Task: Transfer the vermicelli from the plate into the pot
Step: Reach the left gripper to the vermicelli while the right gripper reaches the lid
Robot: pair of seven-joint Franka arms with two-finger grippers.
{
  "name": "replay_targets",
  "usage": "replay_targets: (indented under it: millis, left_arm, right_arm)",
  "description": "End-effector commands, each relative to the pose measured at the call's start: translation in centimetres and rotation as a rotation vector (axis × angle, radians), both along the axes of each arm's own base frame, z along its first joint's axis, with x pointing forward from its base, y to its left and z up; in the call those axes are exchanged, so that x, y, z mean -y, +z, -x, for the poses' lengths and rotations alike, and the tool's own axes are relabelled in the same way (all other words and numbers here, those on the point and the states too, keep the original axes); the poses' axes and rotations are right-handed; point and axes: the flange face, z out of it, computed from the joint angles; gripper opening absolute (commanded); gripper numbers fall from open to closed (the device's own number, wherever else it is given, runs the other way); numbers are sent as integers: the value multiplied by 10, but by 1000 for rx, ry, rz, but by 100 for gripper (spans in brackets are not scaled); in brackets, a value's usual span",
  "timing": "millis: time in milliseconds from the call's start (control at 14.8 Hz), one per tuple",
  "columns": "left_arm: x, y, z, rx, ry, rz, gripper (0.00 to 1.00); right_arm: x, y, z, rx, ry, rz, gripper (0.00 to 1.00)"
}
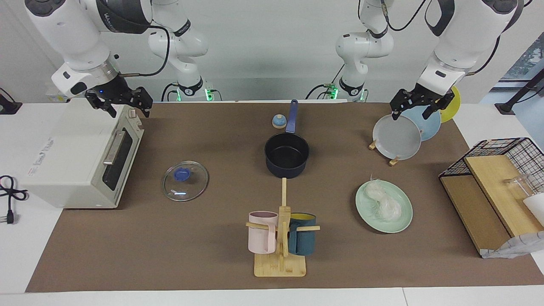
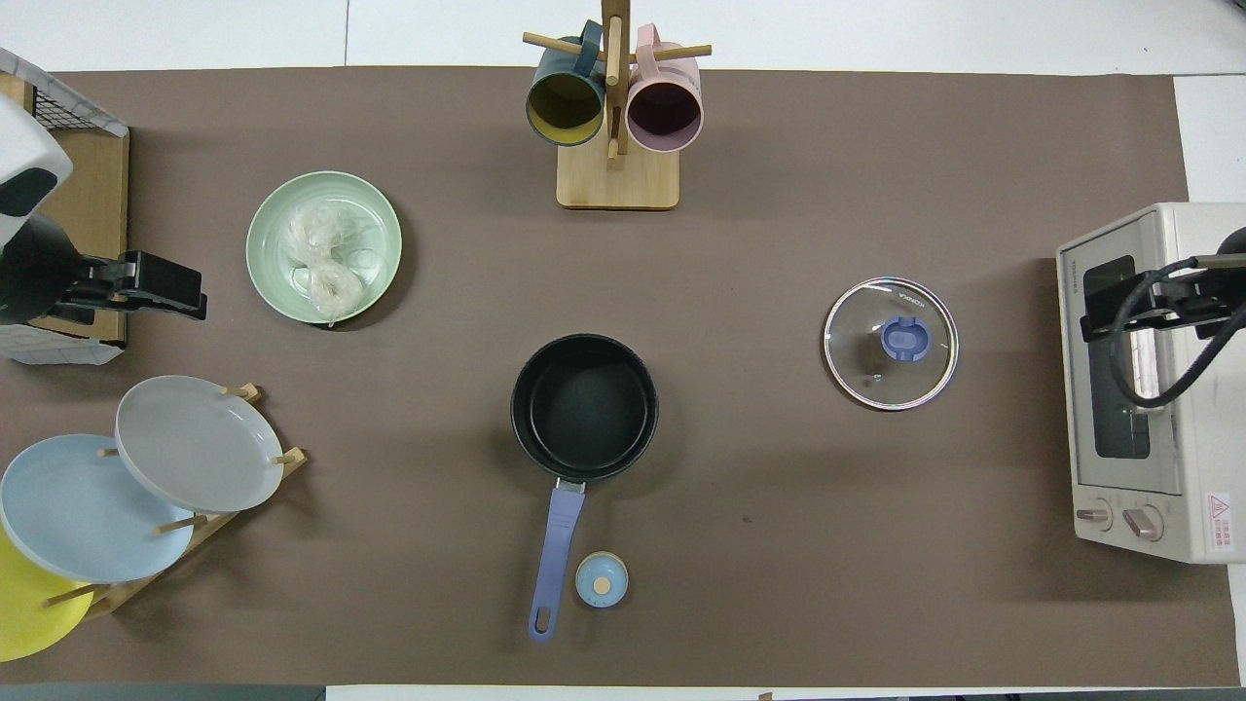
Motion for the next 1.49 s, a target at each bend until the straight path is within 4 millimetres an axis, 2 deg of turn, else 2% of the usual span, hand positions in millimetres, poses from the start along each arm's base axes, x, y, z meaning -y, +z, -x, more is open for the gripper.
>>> replay_targets:
  millis: [0,540,743,945,1080,1215,1418]
  left_arm:
    - [-1,1,-1,12,-10,16,100]
    - [1,-2,-7,40,15,20,100]
    - [3,-31,-30,31,24,47,100]
    - [4,-77,-59,8,41,67,100]
    - [4,-109,-78,10,48,71,100]
    - [4,-140,-95,27,51,66,100]
    - [-2,-193,-118,44,77,65,100]
  right_arm:
    - [-4,1,-3,11,-9,-16,100]
    - [-4,1,-3,11,-8,-13,100]
    - [-4,1,-3,11,-8,-13,100]
    - [-11,3,-6,39,2,-16,100]
    - [-19,-5,-10,53,-35,-14,100]
    - [-40,-25,-16,59,-29,-15,100]
    - [-47,-65,-29,53,-27,-34,100]
